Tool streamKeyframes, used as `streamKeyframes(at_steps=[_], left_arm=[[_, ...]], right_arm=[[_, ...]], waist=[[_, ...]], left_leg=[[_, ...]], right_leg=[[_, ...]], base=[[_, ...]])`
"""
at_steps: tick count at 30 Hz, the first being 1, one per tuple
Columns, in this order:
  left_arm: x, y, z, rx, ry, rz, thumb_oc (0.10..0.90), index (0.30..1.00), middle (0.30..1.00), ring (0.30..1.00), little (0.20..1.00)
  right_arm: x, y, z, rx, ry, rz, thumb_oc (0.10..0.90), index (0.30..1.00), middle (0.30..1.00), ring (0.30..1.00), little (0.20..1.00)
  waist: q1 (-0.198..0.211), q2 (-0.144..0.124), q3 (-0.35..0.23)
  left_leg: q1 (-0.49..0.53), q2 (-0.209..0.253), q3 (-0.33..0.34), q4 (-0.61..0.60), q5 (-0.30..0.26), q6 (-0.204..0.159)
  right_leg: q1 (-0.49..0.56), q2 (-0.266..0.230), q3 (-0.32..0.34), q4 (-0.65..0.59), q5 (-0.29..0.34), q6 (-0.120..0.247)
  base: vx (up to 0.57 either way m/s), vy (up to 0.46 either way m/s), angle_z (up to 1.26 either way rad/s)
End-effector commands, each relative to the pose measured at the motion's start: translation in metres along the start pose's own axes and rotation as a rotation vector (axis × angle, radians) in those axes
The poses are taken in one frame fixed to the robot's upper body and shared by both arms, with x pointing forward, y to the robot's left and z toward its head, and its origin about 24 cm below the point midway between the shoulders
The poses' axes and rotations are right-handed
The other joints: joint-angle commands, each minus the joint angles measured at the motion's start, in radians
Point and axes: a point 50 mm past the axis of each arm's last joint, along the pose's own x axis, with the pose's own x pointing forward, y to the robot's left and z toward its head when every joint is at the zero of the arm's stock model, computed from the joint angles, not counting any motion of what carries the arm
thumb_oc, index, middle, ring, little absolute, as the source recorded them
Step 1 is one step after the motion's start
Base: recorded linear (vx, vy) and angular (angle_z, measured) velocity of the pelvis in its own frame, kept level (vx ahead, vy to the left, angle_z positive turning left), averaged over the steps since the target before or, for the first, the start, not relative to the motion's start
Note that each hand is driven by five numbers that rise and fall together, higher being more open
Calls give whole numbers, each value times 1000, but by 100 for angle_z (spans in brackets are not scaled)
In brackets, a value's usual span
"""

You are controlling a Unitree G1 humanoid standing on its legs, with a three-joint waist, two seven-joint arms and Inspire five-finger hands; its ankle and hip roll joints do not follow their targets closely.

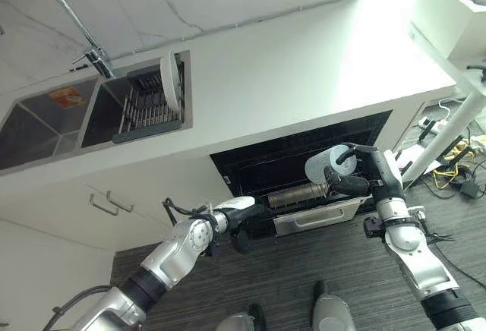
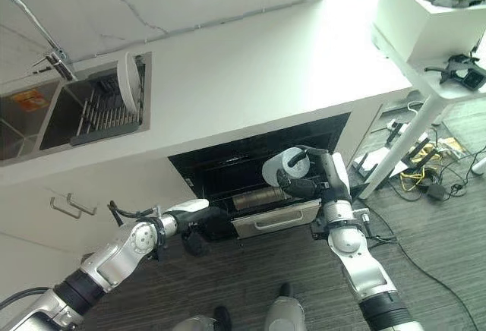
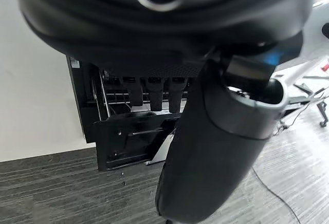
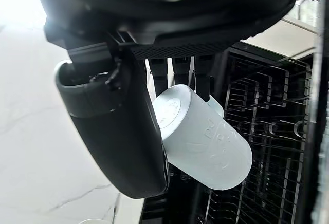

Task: Place the dishes in the dishwasher.

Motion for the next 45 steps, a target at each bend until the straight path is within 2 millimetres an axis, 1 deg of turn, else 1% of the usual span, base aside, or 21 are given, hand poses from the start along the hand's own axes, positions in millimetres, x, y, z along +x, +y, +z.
streamKeyframes(at_steps=[1, 2, 6, 10, 11, 14, 17, 19, 23, 25, 27, 28, 30, 35, 42, 45], left_arm=[[8, 23, 25, -25, -73, 71, 800, 900, 900, 900, 900], [10, 23, 26, -32, -63, 82, 800, 900, 900, 900, 900], [19, 19, 22, -27, -14, 125, 800, 900, 900, 900, 900], [28, 12, 17, -43, 19, 135, 800, 900, 900, 900, 900], [33, 8, 17, -47, 35, 142, 800, 900, 900, 900, 900], [38, 7, 19, -56, 31, 142, 800, 900, 900, 900, 900], [40, 5, 24, -28, 6, 90, 800, 900, 900, 900, 900], [41, 2, 26, -43, -4, 62, 800, 900, 900, 900, 900], [43, -8, 35, -181, -69, -18, 800, 900, 900, 900, 900], [42, -16, 40, -203, -87, -114, 800, 900, 900, 900, 900], [40, -27, 42, -188, -98, -200, 800, 900, 900, 900, 900], [38, -37, 43, -168, -106, -273, 800, 900, 900, 900, 900], [38, -45, 44, -151, -108, -331, 800, 900, 900, 900, 900], [39, -57, 48, -140, -100, -425, 800, 900, 900, 900, 900], [41, -61, 54, -103, -98, -480, 800, 900, 900, 900, 900], [42, -58, 57, -91, -110, -456, 800, 900, 900, 900, 900]], right_arm=[[24, -12, 77, -8, -343, 15, 400, 300, 300, 300, 300], [25, -12, 78, -16, -345, 26, 400, 300, 300, 300, 300], [25, -10, 81, -32, -345, 64, 400, 300, 300, 300, 300], [26, -11, 85, -39, -350, 82, 400, 300, 300, 300, 300], [28, -12, 90, -47, -361, 90, 400, 300, 300, 300, 300], [30, -11, 99, -45, -386, 91, 400, 300, 300, 300, 300], [30, -10, 102, -43, -403, 87, 400, 300, 300, 300, 300], [31, -10, 104, -44, -412, 83, 400, 300, 300, 300, 300], [31, -11, 107, -49, -422, 63, 400, 300, 300, 300, 300], [31, -13, 108, -52, -429, 45, 400, 300, 300, 300, 300], [32, -14, 110, -58, -433, 29, 400, 300, 300, 300, 300], [33, -15, 113, -63, -438, 16, 400, 300, 300, 300, 300], [35, -16, 117, -66, -447, 4, 400, 300, 300, 300, 300], [41, -13, 128, -71, -470, -19, 400, 300, 300, 300, 300], [45, -15, 133, -72, -484, -55, 400, 300, 300, 300, 300], [46, -18, 134, -96, -493, -98, 400, 300, 300, 300, 300]], waist=[[-25, -9, -36], [-32, -1, -33], [-53, 13, -24], [-67, 17, -15], [-76, 18, 0], [-85, 13, 25], [-86, 9, 39], [-85, 7, 43], [-78, 6, 49], [-72, 8, 54], [-67, 10, 57], [-63, 14, 61], [-62, 16, 67], [-63, 20, 83], [-61, 18, 93], [-60, 19, 95]], left_leg=[[-31, 72, 65, 24, 12, -52], [-31, 69, 69, 24, 13, -53], [-30, 63, 82, 24, 12, -52], [-33, 61, 90, 24, 12, -53], [-40, 58, 93, 24, 12, -53], [-58, 57, 99, 24, 10, -52], [-67, 56, 99, 24, 10, -51], [-69, 56, 98, 24, 10, -50], [-73, 54, 96, 24, 12, -50], [-75, 54, 93, 24, 12, -51], [-77, 53, 91, 24, 12, -52], [-79, 51, 89, 24, 12, -53], [-83, 49, 87, 24, 13, -53], [-97, 44, 85, 24, 9, -49], [-105, 41, 81, 24, 8, -46], [-105, 40, 77, 24, 7, -45]], right_leg=[[45, 17, 64, 59, -168, 39], [41, 16, 69, 59, -166, 39], [29, 11, 84, 59, -164, 41], [16, 9, 95, 59, -161, 42], [-1, 9, 105, 59, -159, 42], [-31, 11, 117, 59, -155, 43], [-42, 12, 120, 59, -151, 44], [-44, 11, 119, 59, -150, 44], [-45, 6, 114, 59, -149, 42], [-46, 2, 109, 59, -148, 42], [-46, -2, 104, 59, -147, 41], [-46, -5, 99, 59, -147, 42], [-50, -8, 98, 59, -146, 42], [-65, -13, 100, 59, -146, 46], [-72, -16, 100, 59, -143, 47], [-70, -16, 99, 59, -143, 45]], base=[[61, 200, -14], [48, 147, -8], [42, 80, -13], [9, 47, -8], [-70, 73, -10], [-111, 25, -8], [-84, -13, -3], [-40, -12, 1], [-42, -14, 2], [-45, -13, 2], [-35, -3, 3], [-40, 9, 4], [-46, 8, 8], [-53, 12, 5], [-23, -8, 5], [-3, -5, 1]])
